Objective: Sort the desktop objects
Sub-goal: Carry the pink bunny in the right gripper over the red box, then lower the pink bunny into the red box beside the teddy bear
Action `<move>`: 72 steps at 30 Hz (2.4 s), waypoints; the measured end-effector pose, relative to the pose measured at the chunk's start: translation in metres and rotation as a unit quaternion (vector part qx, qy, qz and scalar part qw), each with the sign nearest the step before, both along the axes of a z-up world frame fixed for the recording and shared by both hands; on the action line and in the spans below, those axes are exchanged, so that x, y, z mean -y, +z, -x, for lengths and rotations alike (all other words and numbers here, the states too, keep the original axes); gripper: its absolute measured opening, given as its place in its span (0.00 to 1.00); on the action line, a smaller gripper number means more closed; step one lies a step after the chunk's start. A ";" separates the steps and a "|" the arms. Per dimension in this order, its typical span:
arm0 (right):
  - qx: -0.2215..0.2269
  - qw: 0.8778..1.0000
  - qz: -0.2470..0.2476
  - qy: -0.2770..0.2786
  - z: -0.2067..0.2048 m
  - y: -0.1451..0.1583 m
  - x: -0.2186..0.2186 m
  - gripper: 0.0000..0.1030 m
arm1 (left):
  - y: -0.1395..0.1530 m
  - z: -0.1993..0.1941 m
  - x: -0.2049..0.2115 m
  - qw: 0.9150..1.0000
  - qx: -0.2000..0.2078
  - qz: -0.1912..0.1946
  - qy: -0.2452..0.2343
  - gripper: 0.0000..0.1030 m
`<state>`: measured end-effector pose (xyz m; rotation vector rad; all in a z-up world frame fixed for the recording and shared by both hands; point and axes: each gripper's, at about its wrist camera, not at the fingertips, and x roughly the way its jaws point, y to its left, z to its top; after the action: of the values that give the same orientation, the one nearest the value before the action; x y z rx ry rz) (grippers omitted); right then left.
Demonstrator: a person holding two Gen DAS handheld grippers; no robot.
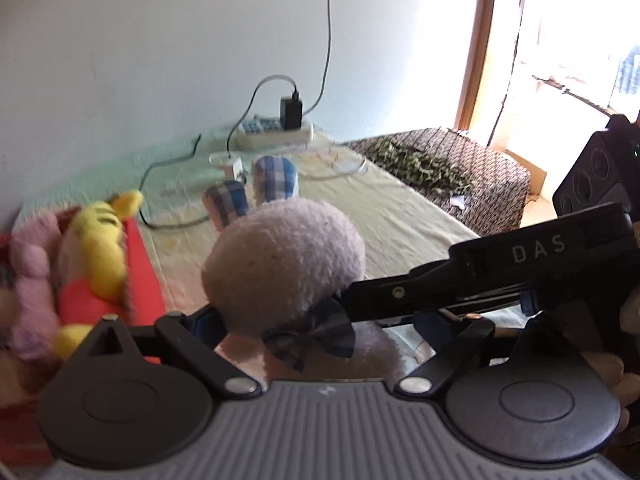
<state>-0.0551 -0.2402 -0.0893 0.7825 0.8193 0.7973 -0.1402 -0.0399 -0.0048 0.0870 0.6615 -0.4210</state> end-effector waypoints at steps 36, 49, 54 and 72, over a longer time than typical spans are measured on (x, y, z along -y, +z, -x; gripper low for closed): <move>0.120 0.987 0.104 -0.023 -0.004 0.018 -0.230 0.32 | -0.006 -0.013 -0.211 0.990 0.094 -0.106 -0.002 1.00; 0.090 0.985 0.145 0.009 -0.003 0.034 -0.216 0.32 | -0.023 -0.027 -0.234 0.996 0.040 -0.045 -0.059 0.99; 0.086 0.989 0.118 -0.020 -0.009 0.034 -0.216 0.31 | -0.032 -0.039 -0.246 0.999 0.001 -0.004 -0.052 0.99; 0.067 0.987 0.146 -0.014 -0.011 0.027 -0.241 0.27 | -0.024 -0.027 -0.253 0.999 -0.019 0.013 -0.025 0.99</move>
<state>-0.0443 0.0005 -0.0620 0.4742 0.7800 0.6778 -0.1132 0.2134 -0.0284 0.0714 0.6931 -0.4791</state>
